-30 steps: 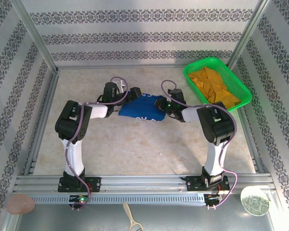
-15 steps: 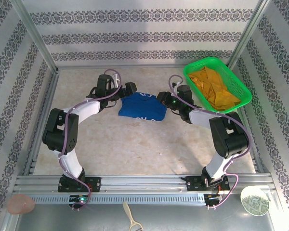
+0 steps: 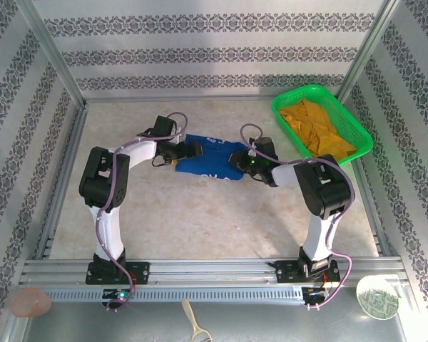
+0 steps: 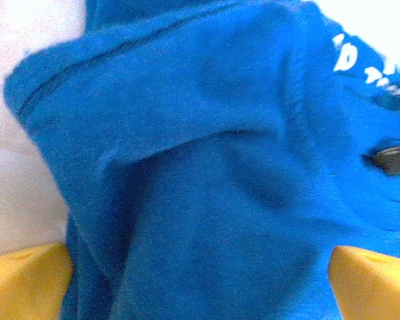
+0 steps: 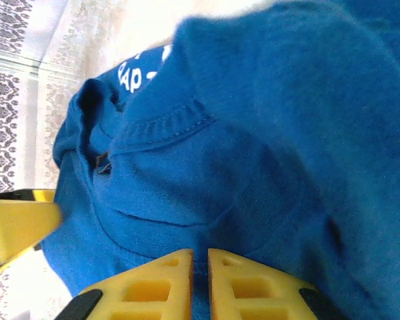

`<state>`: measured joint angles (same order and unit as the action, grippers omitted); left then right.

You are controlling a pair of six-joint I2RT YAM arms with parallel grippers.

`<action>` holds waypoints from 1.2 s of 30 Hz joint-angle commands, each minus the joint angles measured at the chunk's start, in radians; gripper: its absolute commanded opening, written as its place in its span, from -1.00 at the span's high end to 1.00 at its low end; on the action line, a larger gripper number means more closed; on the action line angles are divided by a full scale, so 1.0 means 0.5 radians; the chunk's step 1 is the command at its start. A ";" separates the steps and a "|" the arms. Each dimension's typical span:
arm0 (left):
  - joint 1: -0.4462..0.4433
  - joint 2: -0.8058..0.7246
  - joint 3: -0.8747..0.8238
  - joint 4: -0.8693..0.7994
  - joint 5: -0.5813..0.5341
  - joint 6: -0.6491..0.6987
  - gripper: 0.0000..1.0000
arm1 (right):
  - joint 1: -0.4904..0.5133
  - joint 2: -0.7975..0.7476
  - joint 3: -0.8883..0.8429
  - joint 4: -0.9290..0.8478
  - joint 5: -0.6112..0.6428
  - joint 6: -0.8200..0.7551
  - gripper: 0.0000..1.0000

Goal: Fold the inside-out t-shirt

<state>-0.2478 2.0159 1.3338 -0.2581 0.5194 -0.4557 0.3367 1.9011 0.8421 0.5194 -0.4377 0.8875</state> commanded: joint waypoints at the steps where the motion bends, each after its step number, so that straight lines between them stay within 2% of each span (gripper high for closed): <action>1: 0.009 0.060 -0.085 0.026 0.216 -0.011 -0.99 | 0.017 0.050 -0.041 0.092 0.008 0.012 0.69; 3: 0.010 0.067 -0.151 0.161 0.292 -0.078 -0.99 | 0.014 0.051 -0.049 0.103 0.010 0.018 0.69; 6: 0.013 0.067 -0.233 0.363 0.353 -0.175 -0.71 | 0.011 0.022 -0.050 0.104 0.003 0.023 0.68; 7: 0.009 0.070 -0.246 0.408 0.361 -0.198 -0.53 | 0.009 0.005 -0.044 0.101 -0.004 0.026 0.68; 9: 0.013 0.067 -0.278 0.492 0.365 -0.251 0.03 | 0.003 -0.043 -0.026 0.079 -0.027 0.032 0.68; 10: 0.011 0.065 -0.288 0.518 0.360 -0.270 0.21 | -0.002 -0.074 -0.016 0.067 -0.038 0.035 0.68; 11: 0.011 0.059 -0.296 0.544 0.357 -0.282 0.27 | -0.008 -0.115 -0.008 0.049 -0.050 0.034 0.68; 15: 0.022 0.023 -0.306 0.578 0.333 -0.297 1.00 | -0.033 -0.318 0.009 -0.031 -0.084 0.035 0.67; 20: 0.162 -0.096 -0.281 0.458 0.281 -0.233 1.00 | -0.077 -0.619 -0.024 -0.164 -0.116 0.029 0.66; 26: 0.437 -0.174 0.011 -0.191 0.217 0.202 1.00 | -0.106 -1.003 -0.166 -0.401 -0.102 -0.030 0.60; 30: 0.639 -0.108 0.251 -0.570 0.082 0.510 1.00 | -0.141 -1.295 -0.315 -0.655 -0.017 -0.122 0.55; 36: 0.913 0.112 0.550 -0.816 -0.096 0.748 1.00 | -0.278 -1.639 -0.536 -0.919 0.013 -0.170 0.46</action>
<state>0.1608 2.0117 1.5505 -0.5217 0.5346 -0.2089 0.2207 1.1336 0.6155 0.1593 -0.4557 0.8371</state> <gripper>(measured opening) 0.092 0.266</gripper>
